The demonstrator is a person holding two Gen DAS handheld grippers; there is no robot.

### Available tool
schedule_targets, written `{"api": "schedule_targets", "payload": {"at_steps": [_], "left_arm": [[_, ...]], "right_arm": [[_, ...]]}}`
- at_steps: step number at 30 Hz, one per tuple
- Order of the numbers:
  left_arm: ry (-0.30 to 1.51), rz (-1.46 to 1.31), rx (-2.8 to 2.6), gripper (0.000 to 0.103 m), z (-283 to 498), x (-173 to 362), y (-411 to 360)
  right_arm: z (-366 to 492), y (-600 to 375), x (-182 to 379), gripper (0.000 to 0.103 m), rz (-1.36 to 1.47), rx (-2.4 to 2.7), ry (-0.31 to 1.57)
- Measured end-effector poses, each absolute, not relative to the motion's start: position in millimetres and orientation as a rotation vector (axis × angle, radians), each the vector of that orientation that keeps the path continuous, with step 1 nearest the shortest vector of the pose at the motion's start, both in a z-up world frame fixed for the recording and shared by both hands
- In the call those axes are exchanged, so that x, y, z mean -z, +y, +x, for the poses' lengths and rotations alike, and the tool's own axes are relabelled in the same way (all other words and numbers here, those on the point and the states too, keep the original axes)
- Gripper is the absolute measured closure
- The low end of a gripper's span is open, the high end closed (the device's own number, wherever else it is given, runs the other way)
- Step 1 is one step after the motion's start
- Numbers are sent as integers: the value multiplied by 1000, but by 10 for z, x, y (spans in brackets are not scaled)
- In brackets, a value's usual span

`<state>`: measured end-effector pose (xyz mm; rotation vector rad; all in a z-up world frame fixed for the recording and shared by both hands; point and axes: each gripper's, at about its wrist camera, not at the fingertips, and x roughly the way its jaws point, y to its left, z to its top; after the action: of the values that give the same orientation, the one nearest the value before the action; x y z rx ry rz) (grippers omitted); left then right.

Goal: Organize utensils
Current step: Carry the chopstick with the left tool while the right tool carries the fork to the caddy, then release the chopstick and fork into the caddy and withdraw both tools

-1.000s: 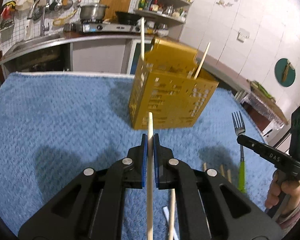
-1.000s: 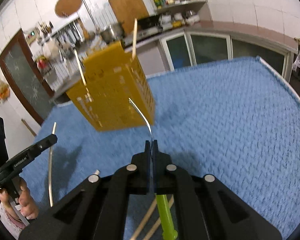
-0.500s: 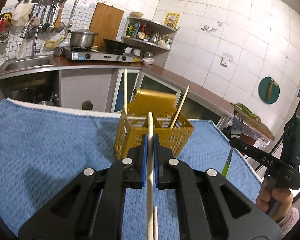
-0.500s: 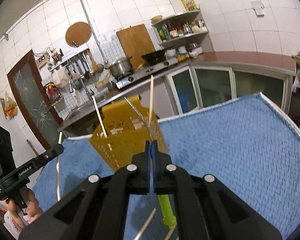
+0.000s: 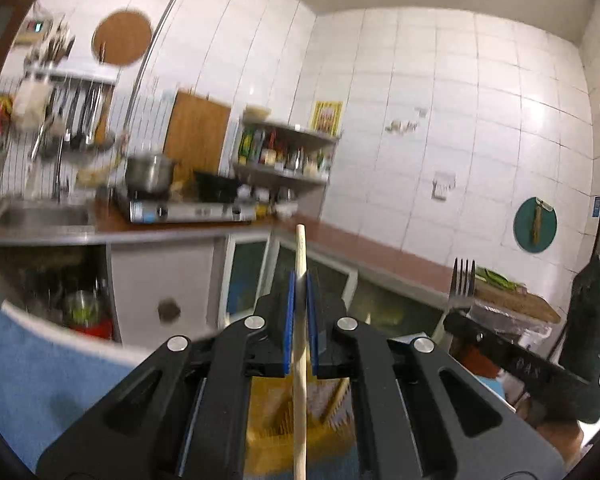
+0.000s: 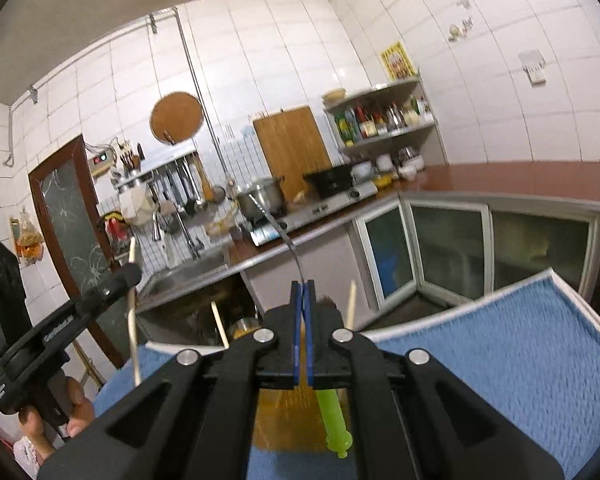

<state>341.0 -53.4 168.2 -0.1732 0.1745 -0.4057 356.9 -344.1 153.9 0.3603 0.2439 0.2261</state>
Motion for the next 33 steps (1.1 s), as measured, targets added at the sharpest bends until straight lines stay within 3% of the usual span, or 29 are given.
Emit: {"api": "schedule_targets", "payload": {"at_steps": [5,11,20,33], "left_arm": [[45,-161,383,99,3660,-1909,-701],[-35,-136,310,99,3946,-1809,-852],[29,-136,265,99,4238,-1351,-859],[106,-121,265,99,4047,-1047,-692]], "right_arm": [[3793,-3396,-1695,102,363,-247,182],[4029,-3391,-1519,102,372,-256,174],[4207,-3349,-1152,102,376,-258,204],[4175,-3328,-607,101,382,-254,279]]}}
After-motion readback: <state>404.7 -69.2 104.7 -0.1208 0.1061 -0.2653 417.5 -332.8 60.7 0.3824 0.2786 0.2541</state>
